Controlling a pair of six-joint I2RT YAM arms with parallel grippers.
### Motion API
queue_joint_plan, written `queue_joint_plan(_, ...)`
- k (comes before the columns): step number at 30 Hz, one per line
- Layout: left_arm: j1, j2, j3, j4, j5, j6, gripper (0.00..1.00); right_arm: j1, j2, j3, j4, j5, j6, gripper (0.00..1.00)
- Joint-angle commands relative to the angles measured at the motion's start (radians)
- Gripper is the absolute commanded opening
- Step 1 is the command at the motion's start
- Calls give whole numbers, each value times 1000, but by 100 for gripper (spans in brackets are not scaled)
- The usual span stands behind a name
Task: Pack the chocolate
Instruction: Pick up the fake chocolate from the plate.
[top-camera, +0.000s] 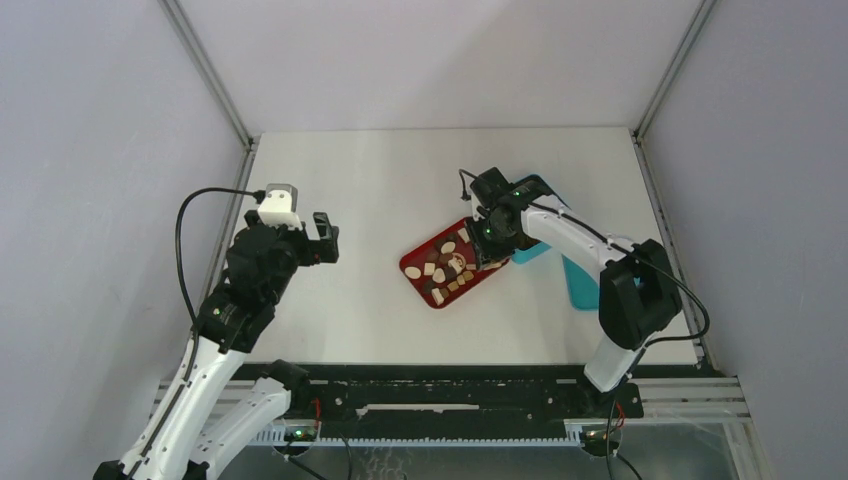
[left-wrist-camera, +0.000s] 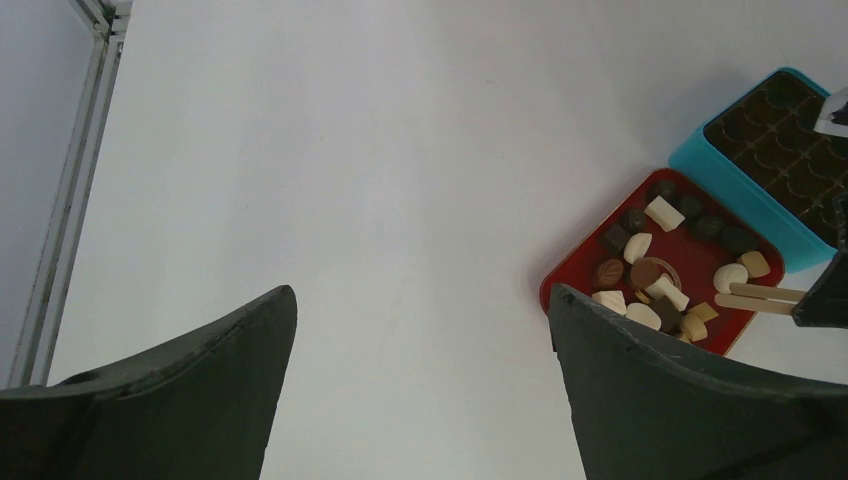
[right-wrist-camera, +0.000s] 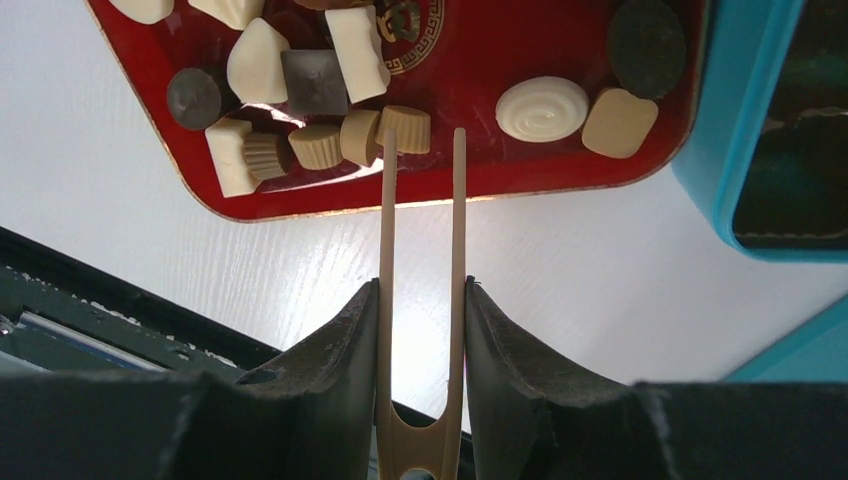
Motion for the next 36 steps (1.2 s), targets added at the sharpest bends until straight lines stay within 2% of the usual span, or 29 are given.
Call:
queue_joint_plan(1,9,1,-17,23,6,-1,100,3,28,0,44,-41,13,40)
queue_joint_plan(18,9,5,-17,23,13,0,100,3,95,-20,41,-112,1,43)
queue_joint_plan(25,10,3,-17,23,12,0,100,1,105,-26,72,-86,12,42)
queue_joint_plan(28,9,4,-17,23,12,0,100,-1,101,-25,75,-78,11,38)
queue_joint_plan(33,9,3,-17,23,12,0,100,-7,64,-25,74,-74,11,21)
queue_joint_plan(36,10,1,-17,23,12,0,100,-18,32,-25,70,-73,10,14)
